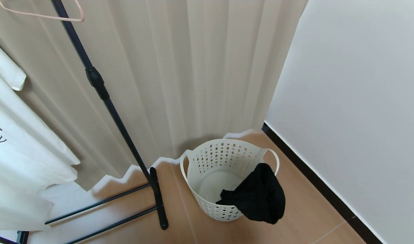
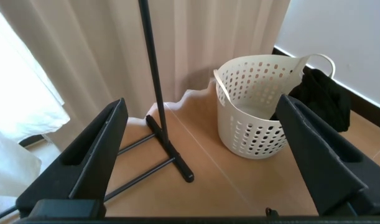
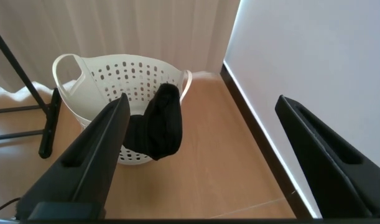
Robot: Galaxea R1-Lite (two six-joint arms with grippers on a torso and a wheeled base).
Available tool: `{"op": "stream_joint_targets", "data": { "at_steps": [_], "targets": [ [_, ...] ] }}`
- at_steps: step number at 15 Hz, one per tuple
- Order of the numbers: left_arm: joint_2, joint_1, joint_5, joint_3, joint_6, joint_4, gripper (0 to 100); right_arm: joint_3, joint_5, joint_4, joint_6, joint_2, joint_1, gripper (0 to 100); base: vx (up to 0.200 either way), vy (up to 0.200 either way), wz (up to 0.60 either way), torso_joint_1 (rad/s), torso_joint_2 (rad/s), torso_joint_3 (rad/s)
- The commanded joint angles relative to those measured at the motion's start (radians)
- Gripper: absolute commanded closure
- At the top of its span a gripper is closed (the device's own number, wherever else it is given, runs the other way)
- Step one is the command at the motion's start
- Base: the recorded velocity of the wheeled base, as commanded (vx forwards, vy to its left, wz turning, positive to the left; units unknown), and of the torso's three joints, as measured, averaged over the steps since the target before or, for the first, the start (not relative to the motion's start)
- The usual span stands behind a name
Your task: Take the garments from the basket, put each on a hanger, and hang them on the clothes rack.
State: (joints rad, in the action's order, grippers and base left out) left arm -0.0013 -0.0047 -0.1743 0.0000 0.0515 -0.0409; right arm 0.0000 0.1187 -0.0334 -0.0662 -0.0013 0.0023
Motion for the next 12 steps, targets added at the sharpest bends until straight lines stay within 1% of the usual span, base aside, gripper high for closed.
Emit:
{"op": "stream_joint_targets", "data": {
  "at_steps": [1,9,11,12],
  "targets": [
    [0.001,0.000,-0.001,0.000,0.001,-0.001,0,0.000,-0.001,0.000,0.003,0.001,0.001,0,0.000,0.000,0.00,0.002,0.01,-0.203],
    [0.001,0.000,-0.001,0.000,0.001,-0.001,0,0.000,-0.001,0.007,0.000,0.029,0.008,0,0.000,0.000,0.00,0.005,0.00,-0.196],
    [0.001,0.000,0.004,0.000,-0.001,-0.001,0,0.000,-0.001,0.010,-0.003,0.055,0.024,0,0.000,0.000,0.00,0.005,0.00,-0.203],
    [0.001,0.000,0.006,0.000,-0.002,-0.001,0,0.000,-0.001,0.010,-0.004,0.099,0.051,0,0.000,0.000,0.00,0.002,0.00,-0.144]
  ]
}}
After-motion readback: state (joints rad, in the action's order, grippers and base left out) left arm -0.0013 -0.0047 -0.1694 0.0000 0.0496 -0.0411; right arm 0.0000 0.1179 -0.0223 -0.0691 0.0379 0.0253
